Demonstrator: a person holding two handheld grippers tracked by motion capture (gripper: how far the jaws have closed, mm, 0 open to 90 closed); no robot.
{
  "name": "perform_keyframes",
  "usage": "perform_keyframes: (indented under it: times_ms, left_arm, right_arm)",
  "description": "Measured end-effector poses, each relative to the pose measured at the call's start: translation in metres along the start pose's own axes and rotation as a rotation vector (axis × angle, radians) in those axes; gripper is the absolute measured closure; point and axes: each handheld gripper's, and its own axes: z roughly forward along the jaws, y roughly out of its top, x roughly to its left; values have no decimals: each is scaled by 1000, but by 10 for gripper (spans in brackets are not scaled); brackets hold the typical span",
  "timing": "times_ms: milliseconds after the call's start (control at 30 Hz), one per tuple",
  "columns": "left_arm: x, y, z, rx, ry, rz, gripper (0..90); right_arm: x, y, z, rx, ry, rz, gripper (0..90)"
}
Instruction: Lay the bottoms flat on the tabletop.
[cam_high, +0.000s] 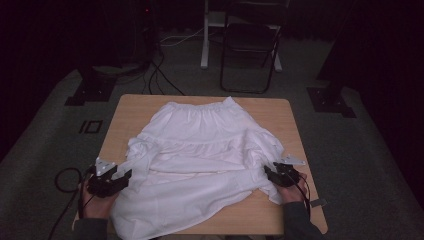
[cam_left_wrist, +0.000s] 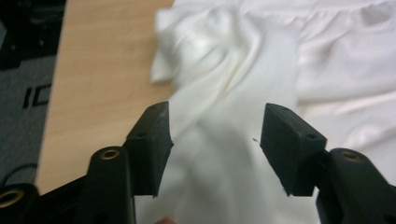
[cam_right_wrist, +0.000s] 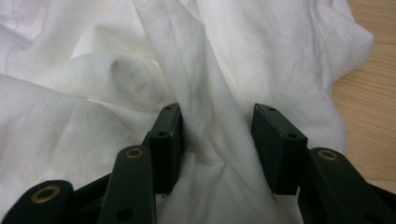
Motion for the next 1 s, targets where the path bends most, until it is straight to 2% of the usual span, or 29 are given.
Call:
perform_keyframes:
  times_ms: [67,167,267,367,400,433,467,533,633,667,700,733,800,833,867,933,967,1000]
  left_arm:
    - [-4,5,6,3,0,13,380]
    - [-17,20,29,8,-14,52,372]
    - [-30,31,54,41,-7,90,348]
    - [-36,31,75,110,70,117,357]
    - [-35,28,79,130,90,112,460]
    - [-28,22,80,156,93,75,537]
    - [-28,22,80,156,93,75,614]
    - [-20,15,75,154,69,39,699]
    - [-11,3,58,143,71,38,743]
    - [-11,3,58,143,71,38,746]
    - [-5,-4,48,158,144,49,786]
    - [-5,-4,48,158,144,49,784]
    - [8,-12,38,169,167,14,801]
    - [13,-17,33,181,190,12,820]
    - [25,-28,22,198,219,-7,839]
    - [34,-39,12,210,242,-32,841]
    - [34,-39,12,210,242,-32,841]
    - [43,-50,4,227,262,-57,843]
  right_arm:
    - [0,0,0,0,0,0,539]
    - [0,0,0,0,0,0,540]
    - [0,0,0,0,1,-1,539]
    - [0,0,0,0,2,-1,540]
    - [-1,0,0,-1,4,-1,539]
    - [-1,0,0,-1,5,-1,539]
    - [-1,0,0,-2,5,-2,539]
    - [-1,0,0,-2,5,-2,539]
    - [-1,0,0,-3,4,-1,539]
    - [-1,0,0,-3,4,0,540]
    - [-1,0,0,-3,4,0,540]
    - [-1,0,0,-3,4,0,539]
    - [0,0,0,-3,4,0,540]
    - [0,0,0,-3,3,1,540]
    - [0,0,0,-3,4,0,540]
    - [-1,0,0,-3,4,0,540]
    - [0,0,0,-3,4,1,540]
    - [0,0,0,-3,3,1,540]
